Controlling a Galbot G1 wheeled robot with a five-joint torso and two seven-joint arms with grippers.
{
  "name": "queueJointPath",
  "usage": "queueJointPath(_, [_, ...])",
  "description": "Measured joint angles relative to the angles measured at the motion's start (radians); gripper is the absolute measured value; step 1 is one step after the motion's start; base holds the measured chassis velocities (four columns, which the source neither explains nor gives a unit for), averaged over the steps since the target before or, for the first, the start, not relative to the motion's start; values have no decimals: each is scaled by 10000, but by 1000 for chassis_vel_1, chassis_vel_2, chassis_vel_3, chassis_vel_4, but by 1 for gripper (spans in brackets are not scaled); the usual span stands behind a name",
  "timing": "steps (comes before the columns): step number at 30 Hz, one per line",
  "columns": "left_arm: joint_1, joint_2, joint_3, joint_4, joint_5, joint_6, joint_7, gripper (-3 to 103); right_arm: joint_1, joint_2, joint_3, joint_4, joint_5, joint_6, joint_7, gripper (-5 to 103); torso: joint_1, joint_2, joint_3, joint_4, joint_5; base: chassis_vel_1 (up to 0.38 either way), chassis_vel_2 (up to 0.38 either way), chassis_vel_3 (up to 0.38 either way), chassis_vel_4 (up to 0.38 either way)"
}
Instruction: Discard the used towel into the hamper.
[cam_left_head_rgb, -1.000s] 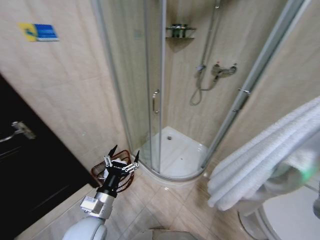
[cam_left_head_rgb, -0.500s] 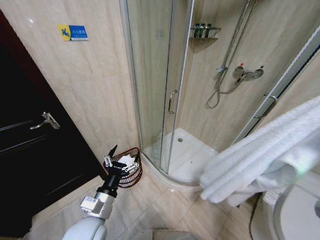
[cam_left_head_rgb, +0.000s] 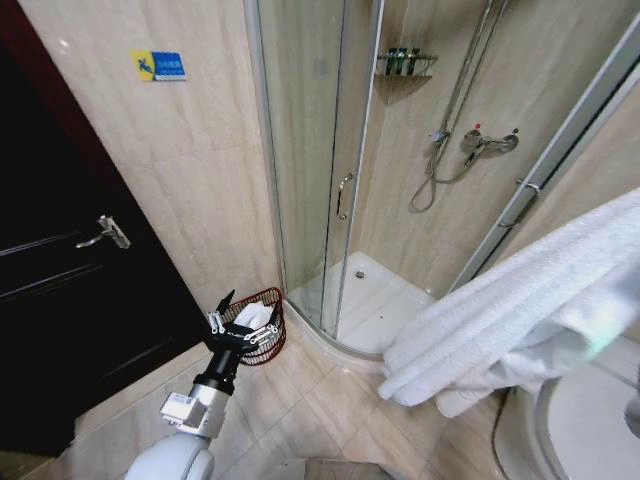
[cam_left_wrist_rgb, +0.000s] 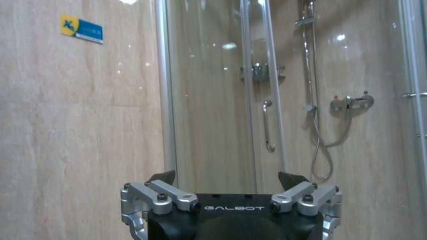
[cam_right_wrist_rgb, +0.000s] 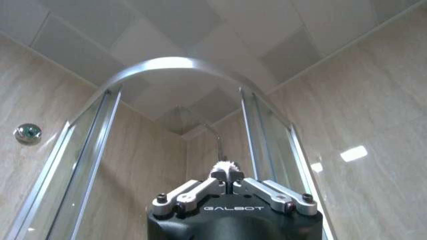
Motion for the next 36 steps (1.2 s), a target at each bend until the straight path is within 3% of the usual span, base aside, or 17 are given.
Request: queueJointPath(36, [-2, 0, 0, 0, 0, 0, 0, 100, -178, 217, 36, -2, -9, 177, -122, 1, 12, -7, 6, 5, -1, 47, 45, 55, 51])
